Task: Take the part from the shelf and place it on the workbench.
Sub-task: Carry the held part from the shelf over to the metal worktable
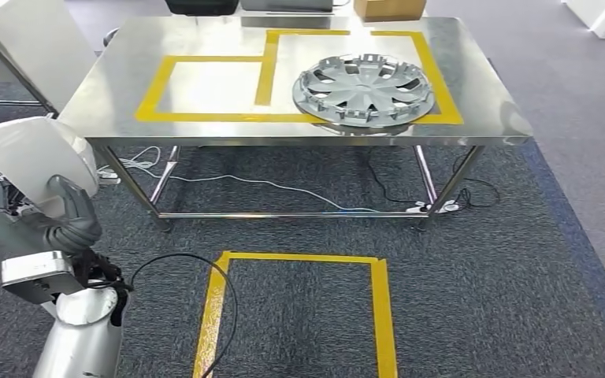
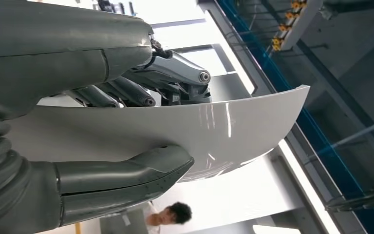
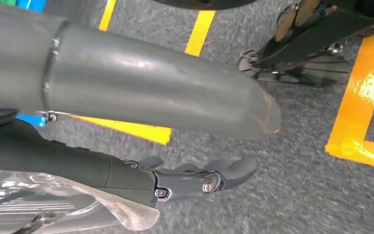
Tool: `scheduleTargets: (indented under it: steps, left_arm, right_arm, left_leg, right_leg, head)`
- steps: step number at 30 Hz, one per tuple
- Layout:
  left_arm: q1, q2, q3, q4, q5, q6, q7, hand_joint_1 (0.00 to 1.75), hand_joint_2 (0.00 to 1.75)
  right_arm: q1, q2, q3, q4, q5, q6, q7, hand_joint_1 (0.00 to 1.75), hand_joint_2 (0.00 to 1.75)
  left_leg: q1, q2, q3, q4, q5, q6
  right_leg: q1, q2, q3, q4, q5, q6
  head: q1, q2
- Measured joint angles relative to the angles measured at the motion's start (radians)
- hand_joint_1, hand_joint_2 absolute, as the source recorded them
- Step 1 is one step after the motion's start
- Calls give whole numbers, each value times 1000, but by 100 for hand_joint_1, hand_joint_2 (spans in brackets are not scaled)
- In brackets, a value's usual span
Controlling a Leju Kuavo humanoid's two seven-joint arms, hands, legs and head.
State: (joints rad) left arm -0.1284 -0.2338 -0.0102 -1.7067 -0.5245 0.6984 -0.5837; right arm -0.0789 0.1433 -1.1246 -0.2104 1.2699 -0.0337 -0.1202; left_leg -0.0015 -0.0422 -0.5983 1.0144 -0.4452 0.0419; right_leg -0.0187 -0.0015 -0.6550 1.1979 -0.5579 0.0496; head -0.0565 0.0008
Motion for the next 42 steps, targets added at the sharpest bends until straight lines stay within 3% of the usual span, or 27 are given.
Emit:
scheduleTargets:
  steps: [2, 3, 7, 9, 11, 12, 13, 14, 17, 19, 22, 24, 26, 28, 29, 30, 31, 33, 34, 38, 40, 42]
  left_arm:
    - [-1, 0, -2, 0, 1, 0, 2, 175, 175]
    - [-1, 1, -3, 0, 1, 0, 5, 175, 175]
    - [-2, 3, -9, 0, 0, 0, 9, 175, 175]
    - [-4, 3, -11, 0, 1, 0, 10, 175, 175]
    - [-5, 6, -13, 1, 2, 0, 14, 175, 175]
    - [-4, 8, -14, 2, 2, 0, 18, 175, 175]
    - [-4, 11, -16, 3, 3, 0, 22, 175, 175]
    - [-4, 13, -18, 3, 3, 0, 24, 175, 175]
    - [-6, 17, -22, 3, 4, 0, 24, 175, 175]
    - [-8, 22, -29, 3, 8, 0, 30, 175, 175]
    - [-9, 33, -42, 3, 18, 0, 44, 175, 175]
    - [-11, 38, -49, 3, 22, 0, 47, 175, 175]
    - [-10, 44, -58, 3, 24, 0, 51, 175, 175]
    - [-8, 52, -62, 5, 26, 0, 56, 175, 175]
    - [-8, 54, -63, 5, 27, 0, 58, 175, 175]
    - [-7, 56, -63, 6, 27, 0, 58, 175, 175]
    - [-7, 58, -65, 6, 27, 0, 58, 175, 175]
    - [-8, 62, -67, 6, 28, -1, 58, 175, 175]
    - [-8, 63, -68, 6, 28, -1, 58, 175, 175]
    - [-7, 69, -71, 6, 28, -1, 58, 175, 175]
    - [-6, 72, -71, 6, 28, -1, 58, 175, 175]
    - [-2, 75, -72, 7, 28, 0, 58, 175, 175]
  right_arm:
    - [-4, 0, 0, 0, 1, -4, 0, 0, 0]
    - [-6, 0, 0, 0, 0, -5, 0, 0, 0]
    - [-7, 1, 0, 0, -6, -3, -1, 0, 0]
    - [-6, 2, 0, 0, -8, -3, -3, 0, 0]
    - [-5, 2, 0, 0, -9, -3, -3, 0, 0]
    - [-5, 2, 0, 0, -10, -2, -3, 0, 0]
    - [-5, 2, 0, 0, -10, -2, -4, 0, 0]
    - [-5, 2, 0, 0, -10, -1, -4, 0, 0]
    - [-6, 3, 0, 0, -10, 1, -5, 0, 0]
    - [-6, 3, 0, 0, -10, 1, -7, 0, 0]
    - [-7, 3, 0, 0, -10, 2, -14, 0, 0]
    - [-8, 3, 0, 0, -10, 3, -19, 0, 0]
    - [-7, 3, 0, 0, -10, 5, -21, 0, 0]
    - [-5, 3, 0, 0, -9, 6, -21, 0, 0]
    - [-5, 3, 0, 0, -9, 6, -21, 0, 0]
    - [-4, 2, 0, 0, -9, 6, -21, 0, 0]
    - [-5, 2, 0, 0, -9, 6, -21, 0, 0]
    - [-7, 1, 0, 0, -9, 6, -21, 0, 0]
    - [-7, 1, 0, 0, -9, 6, -21, 0, 0]
    - [-5, 3, 0, 0, -9, 6, -21, 0, 0]
    - [-5, 4, 0, 0, -9, 6, -21, 0, 0]
    - [-5, 4, 0, 0, -9, 6, -20, 0, 0]
  left_leg:
    - [-2, -10, -1, 7, -5, -7]
    - [-3, -13, -3, 10, -6, -12]
    - [-2, -7, -9, 19, -13, -32]
    - [0, 15, -38, 89, -57, -43]
    - [3, 28, -99, 223, -119, -51]
    - [4, 30, -125, 277, -137, -53]
    - [5, 30, -136, 299, -135, -53]
    - [6, 30, -127, 280, -113, -52]
    - [2, 36, -31, 85, -20, -38]
    - [-3, 40, -1, 19, -11, -30]
    - [-2, 36, 3, 5, -11, -19]
    - [3, 36, 10, -5, -7, -7]
    - [4, 36, 11, -6, -6, -1]
    - [2, 34, 11, -5, -8, 1]
    - [2, 33, 11, -4, -8, 1]
    - [2, 31, 13, -4, -9, 0]
    - [2, 30, 14, -2, -11, -3]
    - [-1, 27, 11, 3, -15, -11]
    - [-3, 27, 10, 4, -15, -15]
    - [-2, 27, 4, 21, -29, -34]
    - [2, 30, -31, 106, -79, -46]
    - [6, 31, -91, 235, -135, -53]
  right_leg:
    - [0, 8, 57, -128, 55, -4]
    - [0, 11, 74, -164, 64, -7]
    - [1, 12, 85, -183, 66, -28]
    - [-3, 8, 88, -187, 68, -40]
    - [-2, 2, 89, -186, 66, -45]
    - [-2, 0, 90, -186, 65, -46]
    - [-2, -3, 91, -186, 65, -46]
    - [-1, -4, 93, -186, 64, -45]
    - [0, -6, 100, -186, 58, -39]
    - [2, -8, 99, -185, 56, -29]
    - [3, -12, 97, -187, 52, -12]
    - [3, -7, 73, -136, 19, -5]
    - [2, -3, 10, -11, -39, -1]
    - [1, -2, -43, 83, -61, 1]
    - [1, -2, -46, 80, -45, 1]
    - [1, -2, -29, 35, -10, 0]
    - [1, -2, 1, -35, 28, -2]
    - [2, 1, 59, -155, 72, -8]
    - [3, 3, 73, -181, 75, -11]
    - [1, 3, 80, -190, 76, -31]
    - [-2, 0, 83, -192, 77, -42]
    - [-2, -1, 83, -192, 75, -46]
  head:
    - [0, 0]
    - [-1, 0]
    - [-2, 0]
    - [-5, 0]
    - [-7, 0]
    - [-7, 0]
    - [-7, 0]
    - [-7, 0]
    - [-7, 0]
    - [-6, 0]
    - [-5, 0]
    - [-2, 0]
    - [2, 0]
    - [2, 0]
    - [3, 0]
    - [3, 0]
    - [3, 0]
    - [3, 0]
    - [3, 0]
    - [1, 0]
    - [-2, 0]
    - [-3, 0]
